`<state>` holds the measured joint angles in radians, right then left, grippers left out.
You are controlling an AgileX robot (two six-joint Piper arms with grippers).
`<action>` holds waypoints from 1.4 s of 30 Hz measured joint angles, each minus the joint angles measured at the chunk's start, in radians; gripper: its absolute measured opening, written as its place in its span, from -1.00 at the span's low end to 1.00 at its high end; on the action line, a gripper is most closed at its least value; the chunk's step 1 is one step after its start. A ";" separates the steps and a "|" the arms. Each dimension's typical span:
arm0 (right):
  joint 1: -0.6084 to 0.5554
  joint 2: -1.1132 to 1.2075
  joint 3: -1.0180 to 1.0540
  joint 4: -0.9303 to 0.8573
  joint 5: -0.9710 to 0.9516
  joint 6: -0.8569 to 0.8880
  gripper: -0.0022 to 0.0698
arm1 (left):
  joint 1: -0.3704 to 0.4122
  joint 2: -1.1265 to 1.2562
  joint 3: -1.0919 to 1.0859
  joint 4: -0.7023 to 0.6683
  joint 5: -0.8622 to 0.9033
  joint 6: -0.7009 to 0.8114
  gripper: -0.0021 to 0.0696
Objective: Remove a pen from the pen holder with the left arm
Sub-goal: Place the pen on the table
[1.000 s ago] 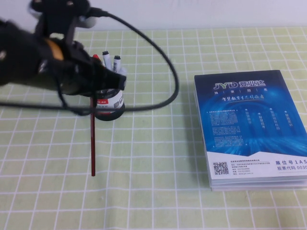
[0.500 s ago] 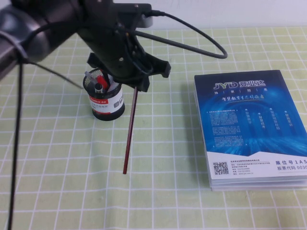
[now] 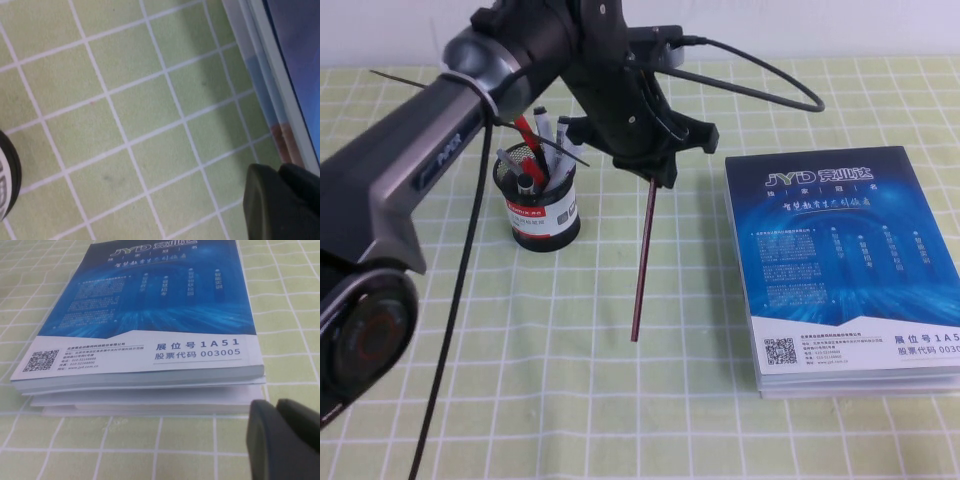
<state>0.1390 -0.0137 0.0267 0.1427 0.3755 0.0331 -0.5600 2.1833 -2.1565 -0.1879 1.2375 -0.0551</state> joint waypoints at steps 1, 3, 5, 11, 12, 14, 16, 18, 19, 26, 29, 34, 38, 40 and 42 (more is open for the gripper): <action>0.000 0.000 0.000 0.000 0.000 0.000 -0.98 | 0.000 0.015 -0.017 -0.001 0.000 -0.002 -0.94; 0.000 0.000 0.000 0.000 0.000 0.000 -0.98 | 0.000 0.037 -0.036 -0.001 0.000 -0.002 -0.94; 0.000 0.000 0.000 0.000 0.000 0.000 -0.98 | 0.000 0.058 -0.043 -0.003 0.000 -0.004 -0.94; 0.000 0.000 0.000 0.000 0.000 0.000 -0.98 | 0.004 0.103 -0.045 -0.003 -0.005 -0.004 -0.94; 0.000 0.000 0.000 0.000 0.000 0.000 -0.98 | 0.004 0.109 -0.045 -0.003 -0.009 -0.004 -0.94; 0.000 0.000 0.000 0.000 0.000 0.000 -0.98 | 0.004 0.116 -0.045 -0.007 -0.026 -0.004 -0.94; 0.000 0.000 0.000 0.000 0.000 0.000 -0.98 | 0.005 0.127 -0.045 -0.007 -0.040 -0.004 -0.94; 0.000 0.000 0.000 0.000 0.000 0.000 -0.98 | 0.010 0.140 -0.045 -0.011 -0.055 -0.004 -0.94; 0.000 0.000 0.000 0.000 0.000 0.000 -0.98 | 0.011 0.146 -0.045 -0.011 -0.064 -0.004 -0.94; 0.000 0.000 0.000 0.000 0.000 0.000 -0.98 | 0.022 0.196 -0.045 -0.011 -0.095 -0.004 -0.94; 0.000 0.000 0.000 0.000 0.000 0.000 -0.98 | 0.022 0.207 -0.045 -0.009 -0.122 -0.004 -0.94; 0.000 0.000 0.000 0.000 0.000 0.000 -0.98 | 0.022 0.218 -0.045 -0.009 -0.168 0.029 -0.90; 0.000 0.000 0.000 0.000 0.000 0.000 -0.98 | 0.024 0.228 -0.045 -0.009 -0.174 0.042 -0.62; 0.000 0.000 0.000 0.000 0.000 0.000 -0.98 | 0.024 0.234 -0.045 -0.009 -0.176 0.044 -0.43; 0.000 0.000 0.000 0.000 0.000 0.000 -0.98 | 0.024 0.237 -0.045 -0.009 -0.176 0.045 -0.21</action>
<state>0.1390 -0.0137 0.0267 0.1427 0.3755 0.0331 -0.5362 2.4206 -2.2016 -0.1967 1.0615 -0.0100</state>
